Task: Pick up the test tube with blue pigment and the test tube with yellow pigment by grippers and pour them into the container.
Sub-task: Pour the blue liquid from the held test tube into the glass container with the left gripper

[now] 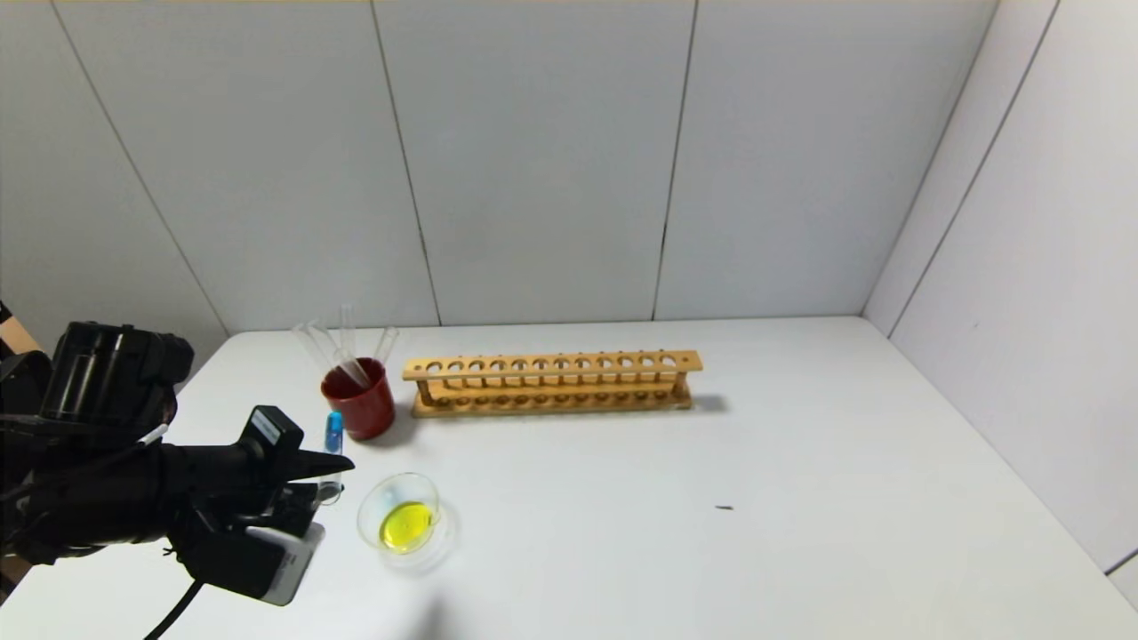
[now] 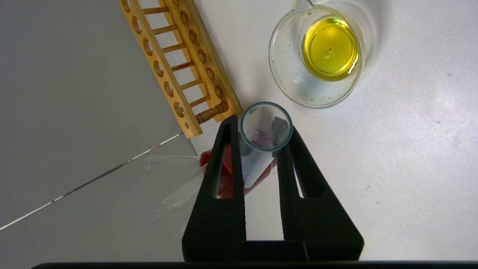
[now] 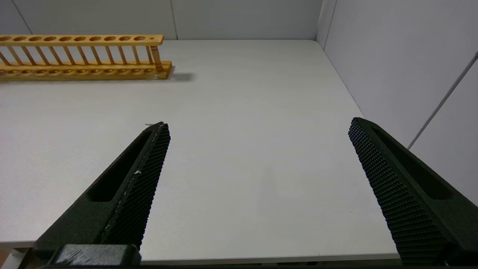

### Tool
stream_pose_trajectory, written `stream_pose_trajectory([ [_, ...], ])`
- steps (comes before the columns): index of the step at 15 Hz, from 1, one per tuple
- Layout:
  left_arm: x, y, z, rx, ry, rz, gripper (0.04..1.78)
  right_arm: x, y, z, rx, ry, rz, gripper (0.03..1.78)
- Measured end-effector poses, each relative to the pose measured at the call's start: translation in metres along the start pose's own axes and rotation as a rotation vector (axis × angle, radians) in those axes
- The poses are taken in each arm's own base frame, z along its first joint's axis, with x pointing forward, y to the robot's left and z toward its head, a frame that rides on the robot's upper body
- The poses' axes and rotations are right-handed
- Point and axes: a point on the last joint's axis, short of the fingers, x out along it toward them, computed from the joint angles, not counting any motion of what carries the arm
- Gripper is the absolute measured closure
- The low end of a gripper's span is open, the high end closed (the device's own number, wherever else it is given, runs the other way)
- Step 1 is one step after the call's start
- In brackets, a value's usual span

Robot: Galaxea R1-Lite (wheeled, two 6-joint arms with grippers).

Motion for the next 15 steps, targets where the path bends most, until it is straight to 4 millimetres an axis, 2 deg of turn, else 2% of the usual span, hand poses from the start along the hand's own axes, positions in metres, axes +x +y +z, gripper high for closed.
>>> stream_pose_trajectory([
  [15, 0.027, 0.014, -0.019, 0.234, 0.066, -0.043, 1.51, 0.0, 0.0, 0.0, 0.0, 0.0, 0.0, 0.06],
])
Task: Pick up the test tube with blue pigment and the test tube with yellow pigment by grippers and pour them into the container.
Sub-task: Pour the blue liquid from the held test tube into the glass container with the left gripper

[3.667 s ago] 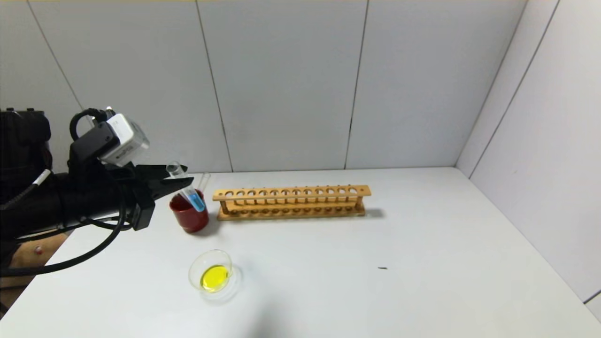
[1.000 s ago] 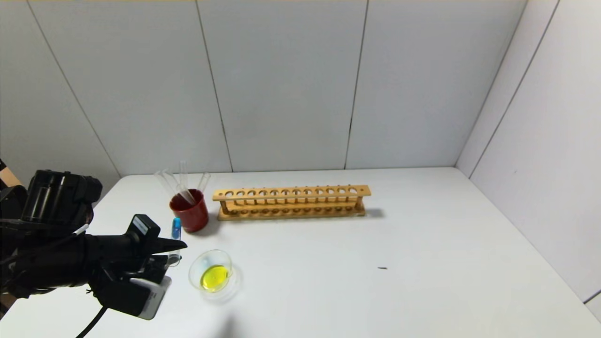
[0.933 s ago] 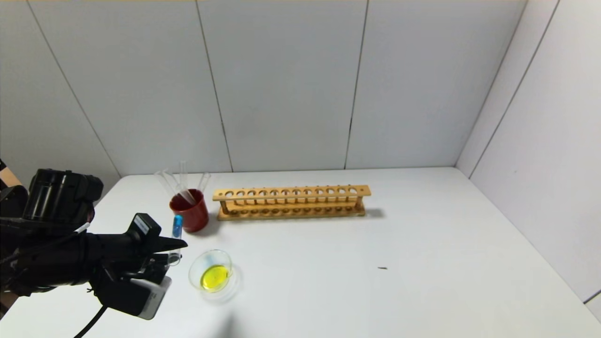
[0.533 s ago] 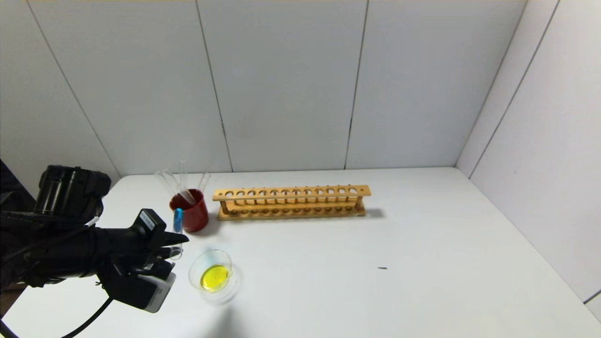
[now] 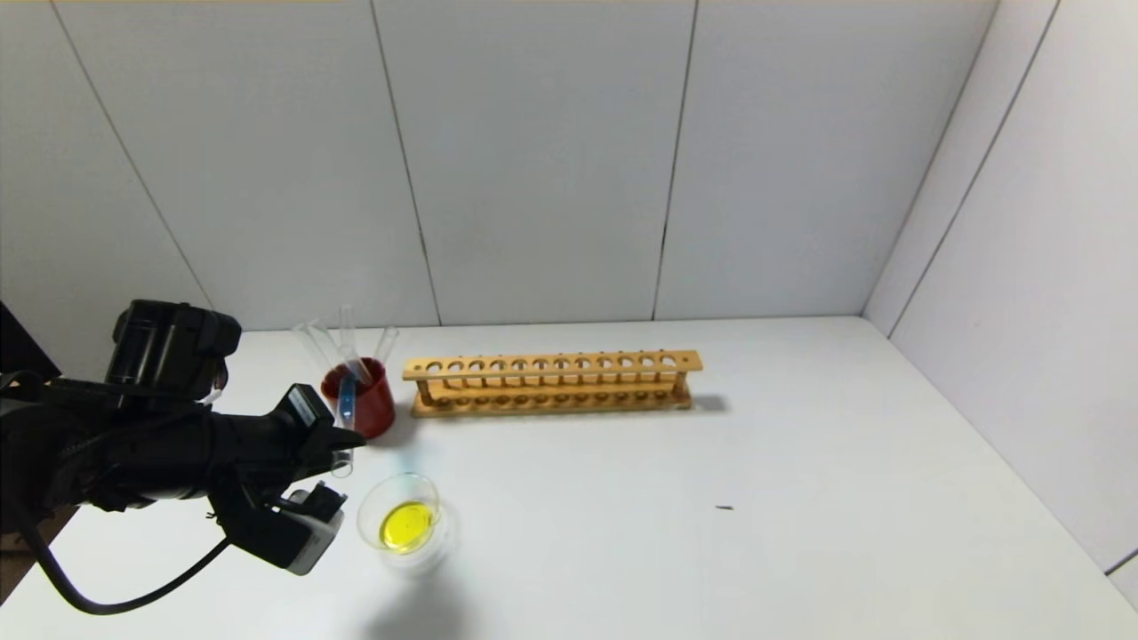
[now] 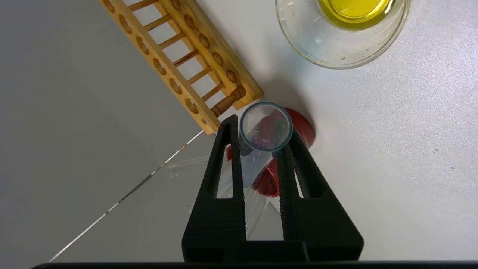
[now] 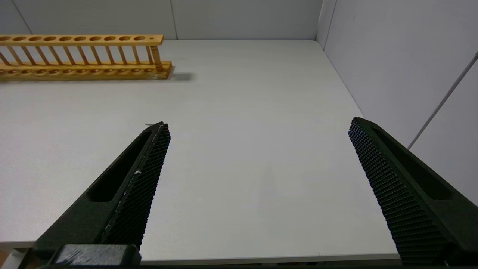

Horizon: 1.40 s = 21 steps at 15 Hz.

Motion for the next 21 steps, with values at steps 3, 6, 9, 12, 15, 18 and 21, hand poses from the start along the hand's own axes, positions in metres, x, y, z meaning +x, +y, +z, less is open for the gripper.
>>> stream_pose_trajectory([
  [3, 0.003, 0.004, -0.005, 0.048, 0.022, -0.058, 1.51, 0.0, 0.0, 0.0, 0.0, 0.0, 0.0, 0.06],
  [6, 0.007, 0.007, -0.005, 0.059, 0.019, -0.078, 1.51, 0.0, 0.0, 0.0, 0.0, 0.0, 0.0, 0.06],
  [9, 0.011, 0.015, -0.003, 0.104, 0.03, -0.081, 1.51, 0.0, 0.0, 0.0, 0.0, 0.0, 0.0, 0.06],
  [12, 0.014, 0.02, -0.005, 0.156, 0.037, -0.088, 1.51, 0.0, 0.0, 0.0, 0.0, 0.0, 0.0, 0.06],
  [15, 0.014, 0.022, -0.005, 0.186, 0.04, -0.086, 1.51, 0.0, 0.0, 0.0, 0.0, 0.0, 0.0, 0.06],
  [18, 0.011, 0.023, -0.006, 0.204, 0.065, -0.102, 1.51, 0.0, 0.0, 0.0, 0.0, 0.0, 0.0, 0.06],
  [21, 0.003, 0.024, -0.005, 0.212, 0.079, -0.147, 1.51, 0.0, 0.0, 0.0, 0.0, 0.0, 0.0, 0.06],
])
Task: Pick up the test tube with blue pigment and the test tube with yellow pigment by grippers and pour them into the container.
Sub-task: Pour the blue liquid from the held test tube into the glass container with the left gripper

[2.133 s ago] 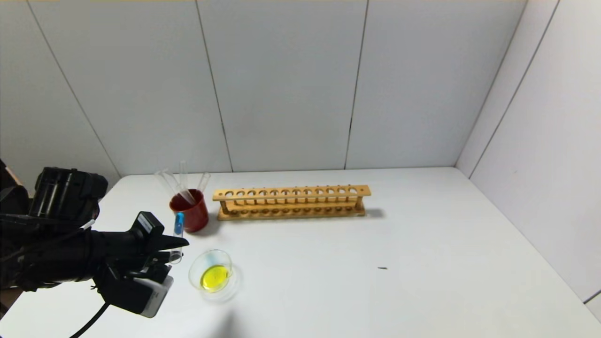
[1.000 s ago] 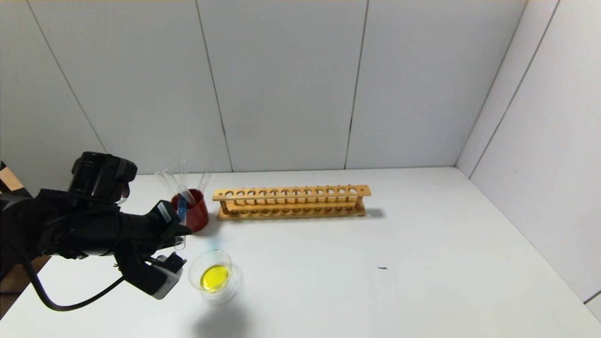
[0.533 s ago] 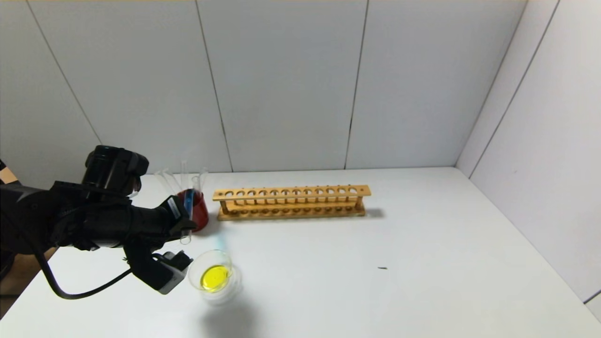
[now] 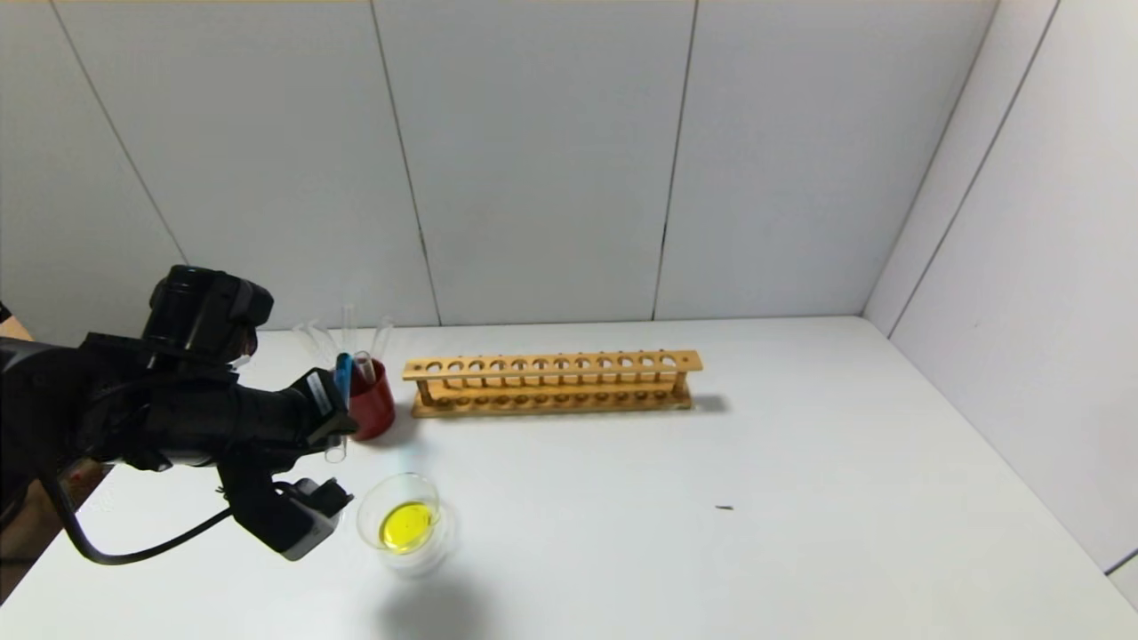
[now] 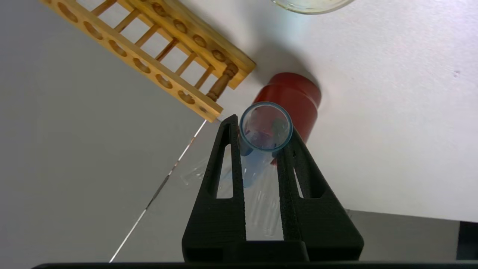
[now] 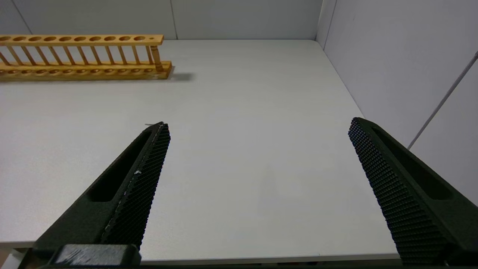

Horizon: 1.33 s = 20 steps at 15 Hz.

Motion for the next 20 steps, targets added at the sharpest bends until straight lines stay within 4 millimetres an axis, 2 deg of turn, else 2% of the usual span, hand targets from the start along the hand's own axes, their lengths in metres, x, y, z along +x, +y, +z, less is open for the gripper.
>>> stream_pose_trajectory([
  [14, -0.003, 0.012, 0.007, 0.081, 0.062, -0.035, 1.51, 0.0, 0.0, 0.0, 0.0, 0.0, 0.0, 0.06],
  [20, -0.003, 0.011, 0.009, 0.098, 0.056, -0.042, 1.51, 0.0, 0.0, 0.0, 0.0, 0.0, 0.0, 0.06],
])
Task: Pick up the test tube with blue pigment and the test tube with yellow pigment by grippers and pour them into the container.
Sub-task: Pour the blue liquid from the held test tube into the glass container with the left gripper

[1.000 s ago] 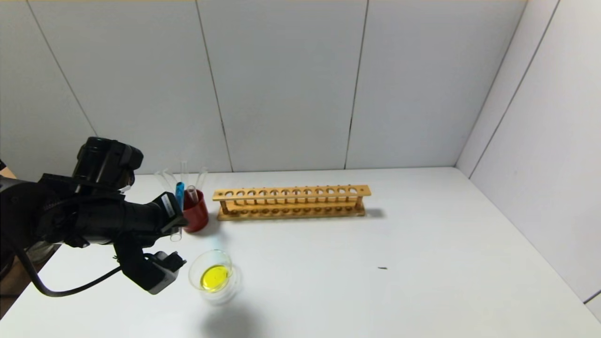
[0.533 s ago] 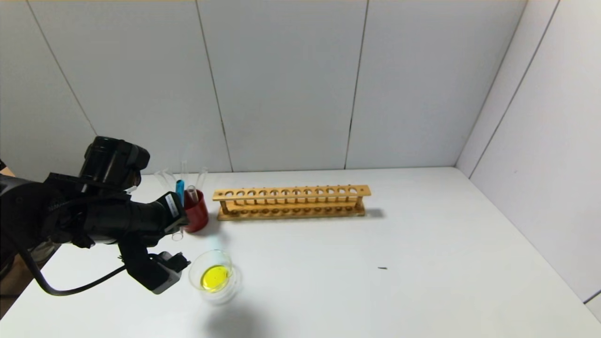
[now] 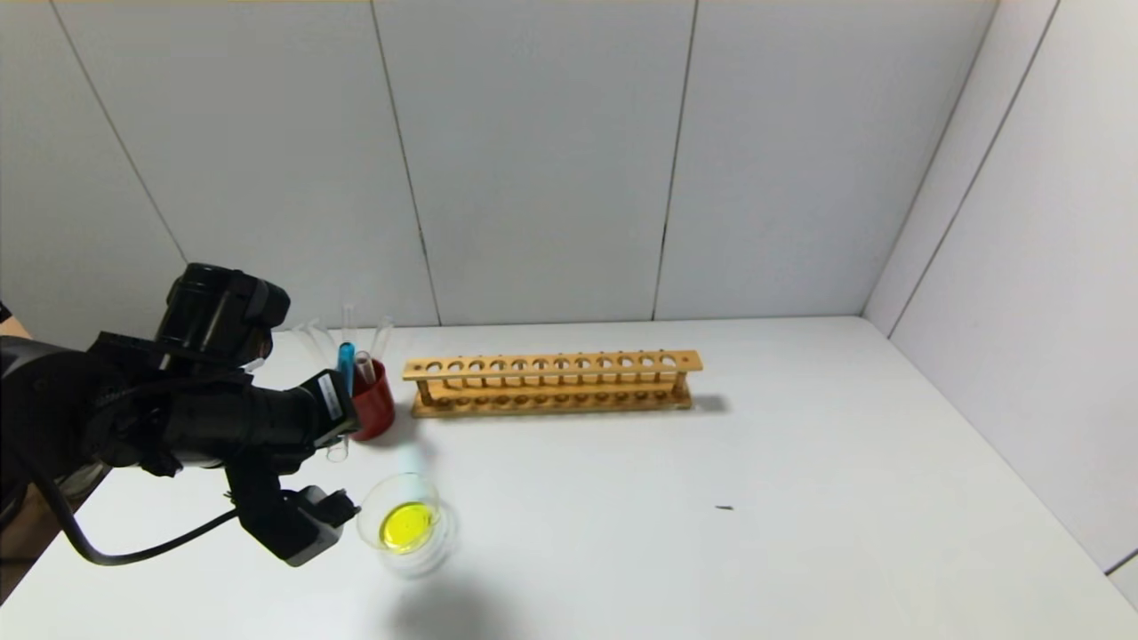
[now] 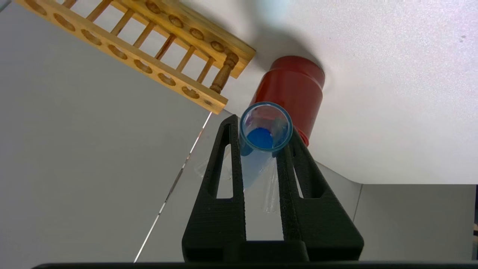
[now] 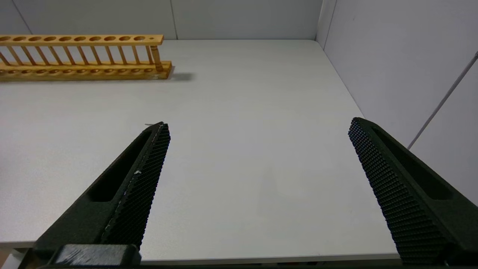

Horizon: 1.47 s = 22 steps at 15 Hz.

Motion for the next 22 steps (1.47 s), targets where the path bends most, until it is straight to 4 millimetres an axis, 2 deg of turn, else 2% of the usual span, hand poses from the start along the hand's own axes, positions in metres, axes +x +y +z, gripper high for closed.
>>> stream_pose_trajectory([
  [13, -0.004, 0.012, 0.02, 0.071, 0.039, -0.047, 1.51, 0.0, 0.0, 0.0, 0.0, 0.0, 0.0, 0.06],
  [22, -0.004, 0.01, 0.035, 0.104, 0.053, -0.096, 1.51, 0.0, 0.0, 0.0, 0.0, 0.0, 0.0, 0.06],
])
